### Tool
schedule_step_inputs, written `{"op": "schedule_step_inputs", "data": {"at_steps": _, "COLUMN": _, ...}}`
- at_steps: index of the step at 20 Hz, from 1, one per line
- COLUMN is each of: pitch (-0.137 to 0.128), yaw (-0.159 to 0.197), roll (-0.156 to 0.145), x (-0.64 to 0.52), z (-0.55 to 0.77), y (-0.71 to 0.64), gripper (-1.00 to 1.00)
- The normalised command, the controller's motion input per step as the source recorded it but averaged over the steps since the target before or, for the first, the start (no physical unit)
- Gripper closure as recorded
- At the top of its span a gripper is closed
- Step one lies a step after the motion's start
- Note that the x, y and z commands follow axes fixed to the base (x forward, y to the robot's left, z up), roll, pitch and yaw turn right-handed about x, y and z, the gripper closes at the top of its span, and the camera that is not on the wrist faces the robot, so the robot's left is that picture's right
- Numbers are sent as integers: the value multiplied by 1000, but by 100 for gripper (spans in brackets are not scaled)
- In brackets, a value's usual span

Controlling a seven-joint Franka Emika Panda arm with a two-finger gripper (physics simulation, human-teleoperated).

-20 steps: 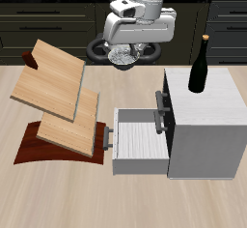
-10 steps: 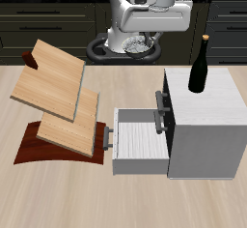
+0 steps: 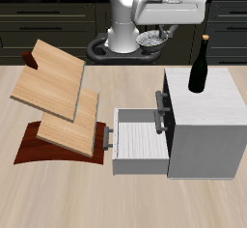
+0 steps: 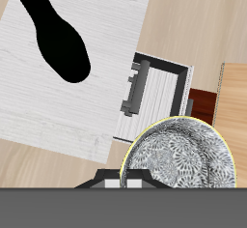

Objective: Place the bowl on top of the cabinet

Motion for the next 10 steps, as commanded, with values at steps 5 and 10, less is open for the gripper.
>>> {"op": "schedule_step_inputs", "data": {"at_steps": 5, "pitch": 10, "yaw": -60, "roll": 30, "x": 42, "z": 0, "y": 377, "gripper": 100}}
{"op": "schedule_step_inputs", "data": {"at_steps": 10, "pitch": -1, "yaw": 0, "roll": 53, "x": -76, "z": -77, "y": 390, "gripper": 100}}
